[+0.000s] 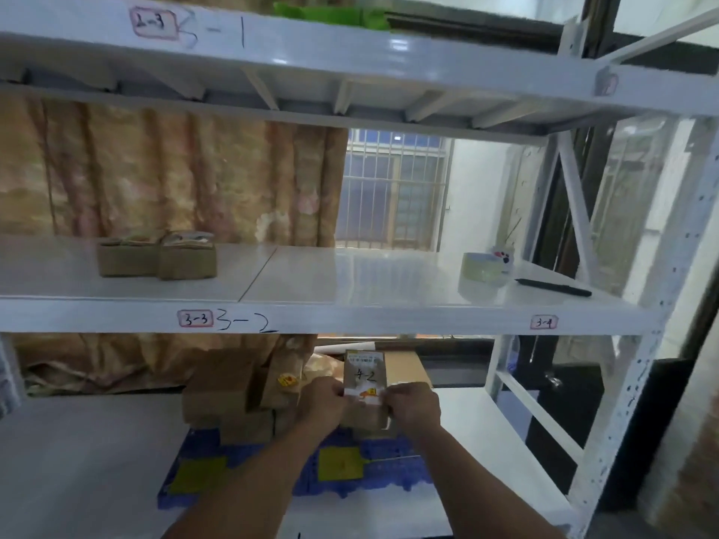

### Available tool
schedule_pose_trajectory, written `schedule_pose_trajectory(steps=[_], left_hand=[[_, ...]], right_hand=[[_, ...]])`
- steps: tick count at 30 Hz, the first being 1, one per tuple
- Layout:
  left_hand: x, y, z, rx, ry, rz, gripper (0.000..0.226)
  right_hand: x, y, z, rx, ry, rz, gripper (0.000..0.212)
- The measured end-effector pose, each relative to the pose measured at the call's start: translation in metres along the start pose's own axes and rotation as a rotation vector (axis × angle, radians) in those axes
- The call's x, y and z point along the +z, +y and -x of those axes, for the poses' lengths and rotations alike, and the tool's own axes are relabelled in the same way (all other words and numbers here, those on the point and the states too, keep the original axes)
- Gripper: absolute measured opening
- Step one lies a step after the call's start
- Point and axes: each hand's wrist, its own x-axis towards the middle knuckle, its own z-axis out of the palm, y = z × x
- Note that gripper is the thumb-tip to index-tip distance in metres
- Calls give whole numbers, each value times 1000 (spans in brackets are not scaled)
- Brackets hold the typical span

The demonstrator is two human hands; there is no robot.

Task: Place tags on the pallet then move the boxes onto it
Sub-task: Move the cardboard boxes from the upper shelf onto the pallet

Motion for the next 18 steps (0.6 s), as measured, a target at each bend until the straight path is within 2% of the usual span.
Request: schedule_pose_trajectory(steps=[4,9,14,18], left_hand=[[-1,-13,-48,-13,-61,0,19],[8,-43,-86,-28,11,37,40],[34,-74,-119,-63,55,-38,26],[41,-86,-143,-82,48,-82,30]], right_hand=[[25,-2,-51,2,-50,3,9],[60,4,-96,-13,-160,-17,18],[89,19,-136,-14,-224,46,26],[109,26,-160,-18,-251,60,28]])
